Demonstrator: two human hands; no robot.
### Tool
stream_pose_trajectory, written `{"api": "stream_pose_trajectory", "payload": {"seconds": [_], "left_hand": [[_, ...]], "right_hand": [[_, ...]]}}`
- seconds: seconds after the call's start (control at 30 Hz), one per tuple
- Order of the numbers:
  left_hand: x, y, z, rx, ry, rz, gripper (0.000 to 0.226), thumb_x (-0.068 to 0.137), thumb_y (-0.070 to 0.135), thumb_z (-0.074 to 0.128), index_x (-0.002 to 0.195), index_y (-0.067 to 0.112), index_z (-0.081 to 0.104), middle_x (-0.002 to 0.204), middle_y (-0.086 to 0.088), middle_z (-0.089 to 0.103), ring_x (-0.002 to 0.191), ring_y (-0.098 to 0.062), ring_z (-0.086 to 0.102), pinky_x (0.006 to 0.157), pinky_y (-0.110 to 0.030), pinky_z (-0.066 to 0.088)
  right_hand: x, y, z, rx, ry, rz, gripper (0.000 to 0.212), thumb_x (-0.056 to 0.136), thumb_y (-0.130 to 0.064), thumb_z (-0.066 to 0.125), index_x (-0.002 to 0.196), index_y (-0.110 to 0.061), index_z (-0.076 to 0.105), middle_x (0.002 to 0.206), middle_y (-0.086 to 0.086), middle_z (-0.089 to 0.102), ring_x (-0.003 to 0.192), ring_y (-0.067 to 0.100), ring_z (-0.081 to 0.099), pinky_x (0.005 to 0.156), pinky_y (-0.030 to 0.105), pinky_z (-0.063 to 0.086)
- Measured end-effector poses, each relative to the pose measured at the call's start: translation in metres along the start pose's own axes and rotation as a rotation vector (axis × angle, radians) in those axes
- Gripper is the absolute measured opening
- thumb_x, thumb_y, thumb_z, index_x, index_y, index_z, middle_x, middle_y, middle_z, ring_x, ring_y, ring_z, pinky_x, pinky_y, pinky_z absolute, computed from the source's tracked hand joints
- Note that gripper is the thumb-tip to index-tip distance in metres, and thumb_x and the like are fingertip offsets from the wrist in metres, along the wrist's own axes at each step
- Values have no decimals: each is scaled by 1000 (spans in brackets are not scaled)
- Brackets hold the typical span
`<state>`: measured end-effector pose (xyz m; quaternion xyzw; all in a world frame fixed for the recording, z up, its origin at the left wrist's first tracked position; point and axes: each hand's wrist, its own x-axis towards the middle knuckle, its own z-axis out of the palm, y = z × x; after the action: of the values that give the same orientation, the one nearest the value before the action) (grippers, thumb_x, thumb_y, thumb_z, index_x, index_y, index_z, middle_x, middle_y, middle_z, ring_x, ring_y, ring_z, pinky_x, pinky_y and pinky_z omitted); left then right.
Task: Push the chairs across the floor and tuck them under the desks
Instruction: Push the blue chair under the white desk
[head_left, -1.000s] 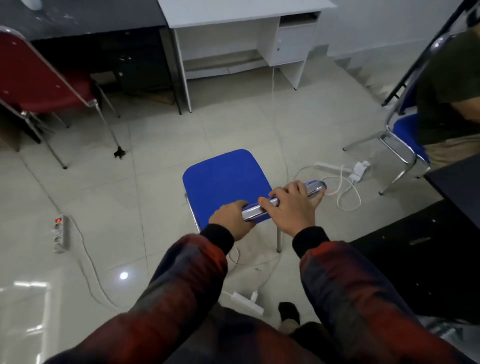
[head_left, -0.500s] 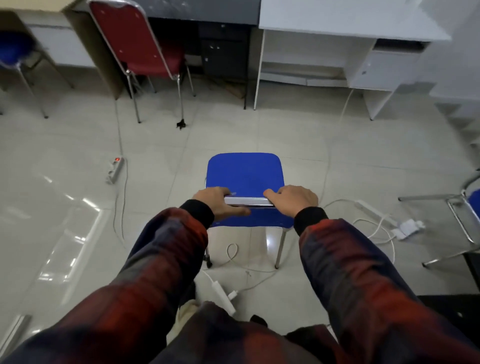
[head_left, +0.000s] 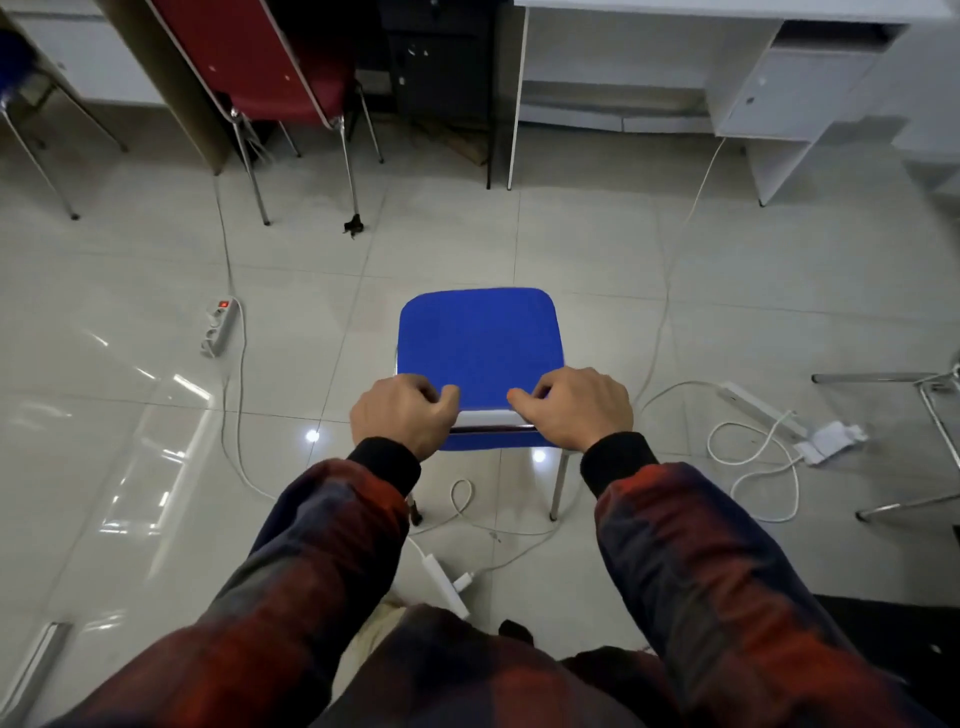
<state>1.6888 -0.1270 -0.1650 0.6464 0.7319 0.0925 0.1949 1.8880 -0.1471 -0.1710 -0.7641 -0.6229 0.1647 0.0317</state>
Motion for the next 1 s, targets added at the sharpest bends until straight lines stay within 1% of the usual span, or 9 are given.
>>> {"api": "stream_pose_trajectory", "payload": {"seconds": [0.1, 0.27, 0.43, 0.6, 0.73, 0.8, 0.87, 0.93, 1.0], "left_hand": [[35, 11, -3, -21, 23, 20, 37, 79, 44, 50, 60, 15, 65, 56, 2, 57, 54, -18, 50, 50, -24, 30], [112, 33, -9, -33, -5, 41, 38, 79, 47, 49, 66, 17, 68, 60, 5, 58, 57, -18, 51, 56, -28, 34], [177, 40, -16, -16, -30, 109, 41, 80, 49, 47, 66, 17, 69, 63, 3, 63, 58, -17, 56, 52, -26, 36], [220, 31, -30, -27, -30, 224, 39, 82, 49, 50, 64, 17, 65, 58, 5, 58, 53, -12, 49, 49, -24, 31], [236, 20, -37, -18, -71, 288, 38, 81, 51, 51, 64, 19, 62, 59, 7, 56, 56, -15, 50, 52, -25, 33], [245, 15, -42, -16, -106, 318, 37, 81, 52, 51, 66, 20, 63, 60, 7, 56, 55, -12, 48, 53, -26, 32], [251, 10, -47, -19, -129, 358, 37, 82, 52, 51, 67, 20, 63, 60, 7, 55, 53, -9, 45, 51, -25, 30], [260, 3, -53, -20, -153, 392, 37, 82, 52, 51, 68, 19, 63, 61, 7, 57, 53, -9, 46, 49, -24, 29], [271, -8, -60, -9, -190, 433, 38, 82, 52, 50, 69, 19, 62, 62, 6, 58, 56, -12, 50, 50, -24, 33]], "right_hand": [[30, -6, -10, 30, 37, -1, 51, 84, -63, 44, 71, -22, 71, 70, -7, 68, 65, 16, 59, 63, 29, 47], [100, -17, -28, 59, 63, 67, 52, 84, -59, 45, 78, -16, 74, 75, 1, 72, 68, 21, 63, 55, 27, 38], [154, -33, -28, 69, 107, 171, 55, 84, -58, 44, 76, -12, 73, 75, 5, 72, 60, 21, 58, 61, 30, 48], [181, -60, -31, 75, 133, 268, 53, 82, -56, 46, 73, -11, 72, 72, 6, 71, 62, 25, 63, 64, 32, 51], [187, -78, -29, 90, 127, 379, 49, 82, -53, 50, 74, -10, 72, 68, 5, 68, 57, 22, 56, 60, 30, 48], [189, -88, -30, 93, 114, 420, 48, 82, -52, 50, 75, -9, 72, 66, 4, 65, 57, 22, 54, 59, 30, 48], [190, -98, -29, 101, 121, 460, 47, 83, -50, 51, 75, -9, 72, 70, 6, 68, 57, 22, 55, 59, 31, 48], [190, -110, -27, 109, 129, 500, 47, 86, -50, 50, 75, -9, 71, 69, 6, 67, 55, 21, 53, 56, 29, 45], [187, -127, -23, 106, 133, 530, 49, 89, -50, 49, 71, -8, 66, 62, 4, 58, 52, 19, 48, 51, 27, 37]]}}
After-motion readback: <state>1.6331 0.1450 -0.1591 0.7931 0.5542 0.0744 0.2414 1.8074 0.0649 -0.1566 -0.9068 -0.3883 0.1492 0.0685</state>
